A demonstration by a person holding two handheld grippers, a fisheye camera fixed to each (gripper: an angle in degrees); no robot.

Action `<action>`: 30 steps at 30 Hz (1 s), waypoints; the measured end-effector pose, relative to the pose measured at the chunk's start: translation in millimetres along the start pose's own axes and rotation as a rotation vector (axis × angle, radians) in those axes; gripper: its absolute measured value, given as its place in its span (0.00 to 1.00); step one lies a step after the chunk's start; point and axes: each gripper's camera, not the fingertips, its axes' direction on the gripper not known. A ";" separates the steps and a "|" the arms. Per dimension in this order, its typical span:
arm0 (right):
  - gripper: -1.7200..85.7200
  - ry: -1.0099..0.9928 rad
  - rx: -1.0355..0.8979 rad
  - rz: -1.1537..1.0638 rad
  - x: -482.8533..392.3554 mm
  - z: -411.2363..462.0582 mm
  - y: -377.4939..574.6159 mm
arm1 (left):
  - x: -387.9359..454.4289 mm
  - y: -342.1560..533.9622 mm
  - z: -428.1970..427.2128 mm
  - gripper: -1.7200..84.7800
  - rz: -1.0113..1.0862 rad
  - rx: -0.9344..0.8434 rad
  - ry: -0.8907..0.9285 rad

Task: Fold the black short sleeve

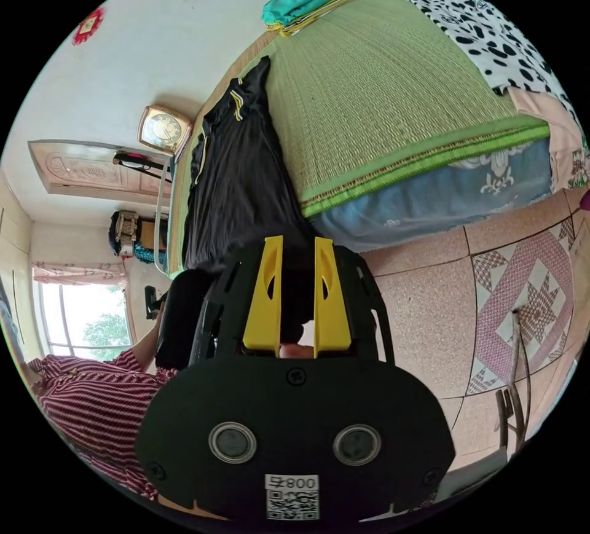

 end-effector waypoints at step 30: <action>0.05 0.029 -0.268 -0.194 7.5 63.2 -74.0 | 42.4 49.9 6.6 0.04 0.123 -0.155 -0.116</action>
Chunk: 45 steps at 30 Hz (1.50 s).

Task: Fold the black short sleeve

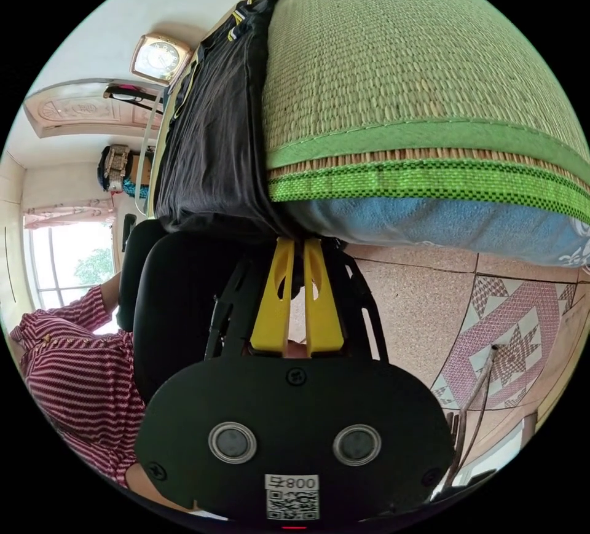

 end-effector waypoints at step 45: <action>0.02 -0.444 0.226 -0.200 -53.0 -137.0 175.0 | 25.1 358.6 -222.0 0.02 0.237 0.452 0.649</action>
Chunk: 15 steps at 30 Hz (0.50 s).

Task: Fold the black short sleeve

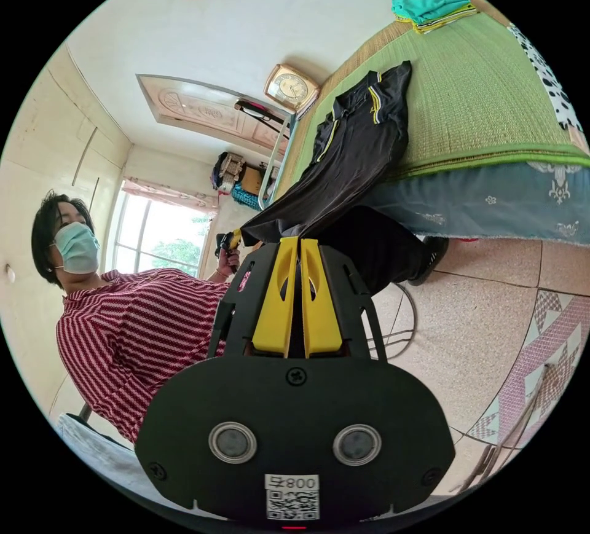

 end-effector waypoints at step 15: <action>0.02 -0.006 0.057 -0.017 1.3 11.9 11.6 | -39.4 27.1 -20.6 0.04 -0.197 -0.022 -0.170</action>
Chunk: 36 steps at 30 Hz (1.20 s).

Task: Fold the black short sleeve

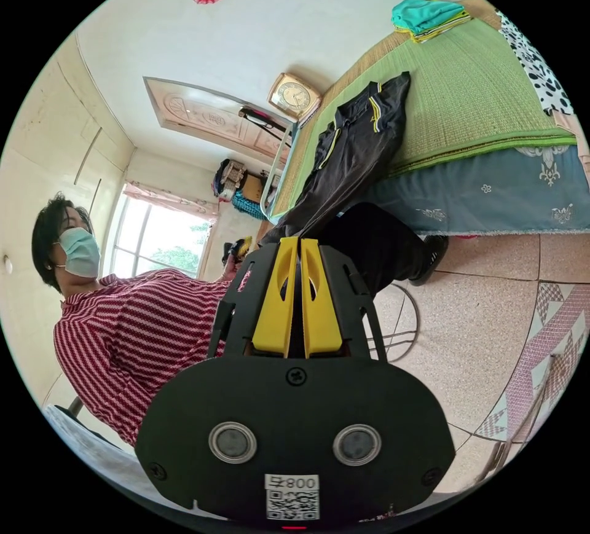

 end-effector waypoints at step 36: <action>0.02 -0.088 0.094 0.051 48.5 39.3 -2.8 | -27.5 23.1 15.9 0.12 -0.093 0.100 0.442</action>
